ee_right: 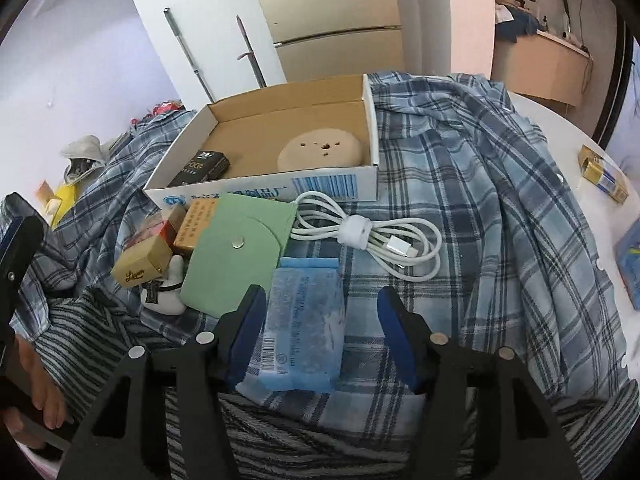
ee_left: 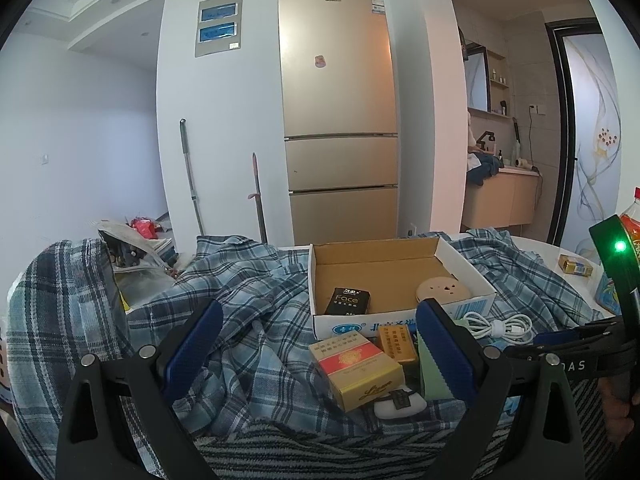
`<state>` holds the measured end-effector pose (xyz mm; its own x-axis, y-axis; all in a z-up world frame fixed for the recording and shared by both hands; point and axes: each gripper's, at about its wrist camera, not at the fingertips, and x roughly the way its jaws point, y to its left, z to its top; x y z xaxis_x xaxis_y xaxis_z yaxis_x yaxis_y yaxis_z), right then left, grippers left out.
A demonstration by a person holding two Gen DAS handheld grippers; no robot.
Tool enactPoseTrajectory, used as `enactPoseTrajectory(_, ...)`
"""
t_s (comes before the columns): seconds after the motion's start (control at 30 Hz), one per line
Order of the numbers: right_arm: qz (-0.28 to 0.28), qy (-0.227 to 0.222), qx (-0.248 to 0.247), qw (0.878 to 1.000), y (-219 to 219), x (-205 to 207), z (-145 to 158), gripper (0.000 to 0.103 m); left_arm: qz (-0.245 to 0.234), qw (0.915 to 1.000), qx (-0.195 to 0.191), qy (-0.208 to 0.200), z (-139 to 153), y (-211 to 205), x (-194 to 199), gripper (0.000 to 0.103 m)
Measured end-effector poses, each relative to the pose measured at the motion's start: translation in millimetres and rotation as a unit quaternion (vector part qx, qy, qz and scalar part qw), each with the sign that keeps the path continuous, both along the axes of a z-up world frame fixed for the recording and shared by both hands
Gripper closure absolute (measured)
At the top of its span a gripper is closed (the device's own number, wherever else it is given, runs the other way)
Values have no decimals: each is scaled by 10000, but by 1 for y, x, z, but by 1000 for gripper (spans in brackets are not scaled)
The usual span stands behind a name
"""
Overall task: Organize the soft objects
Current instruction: 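Grasp the blue packet with the right gripper and lift it, then lower the left gripper onto the gold-red cigarette pack and grasp it while the right holds the packet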
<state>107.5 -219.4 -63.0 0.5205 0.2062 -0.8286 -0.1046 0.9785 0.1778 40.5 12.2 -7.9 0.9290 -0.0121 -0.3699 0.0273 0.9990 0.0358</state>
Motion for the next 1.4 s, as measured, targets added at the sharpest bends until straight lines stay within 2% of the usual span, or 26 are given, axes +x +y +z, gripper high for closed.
enactPoseTrajectory(0.13,326,140,-137,9993,15,-2,-8,46,0,10000,5,6,0,0,0,4)
enactPoseTrajectory(0.27,594,231,-579,9963,32,-4,-19,46,4,10000,-9,60,-1,1,1,4)
enactPoseTrajectory(0.4,345,245,-672,9968,28,-2,-23,59,13,10000,-36,86,-2,0,2,4)
enactPoseTrajectory(0.47,309,248,-651,9971,27,-1,-24,60,12,10000,-31,80,-2,1,2,4)
enactPoseTrajectory(0.57,361,123,-652,9971,26,-3,-21,68,7,10000,-32,51,-2,1,2,4)
enactPoseTrajectory(0.7,299,-504,-681,9960,21,-13,0,68,-27,10000,-24,8,1,0,0,4)
enactPoseTrajectory(0.77,211,-882,-630,9939,17,-18,12,68,-36,9999,-38,163,1,-1,4,4)
enactPoseTrajectory(0.83,120,-1296,-551,9900,13,-24,24,68,-5,9988,-254,424,1,3,10,4)
enactPoseTrajectory(0.93,14,-1804,-445,9826,8,-33,38,68,190,9973,-465,532,5,7,17,4)
enactPoseTrajectory(1.03,-66,-2225,-512,9736,10,-40,48,68,175,9966,-450,672,8,4,24,4)
enactPoseTrajectory(1.1,-70,-2448,-622,9676,17,-43,52,68,112,9936,-572,965,8,1,34,4)
enactPoseTrajectory(1.23,-91,-2589,-842,9622,23,-45,52,68,175,9845,-960,1461,2,0,56,4)
enactPoseTrajectory(1.3,-120,-2541,-912,9628,25,-43,49,68,403,9826,-971,1529,-2,0,67,4)
enactPoseTrajectory(1.4,-137,-2439,-897,9655,22,-40,47,68,427,9767,-1109,1789,-12,-1,81,4)
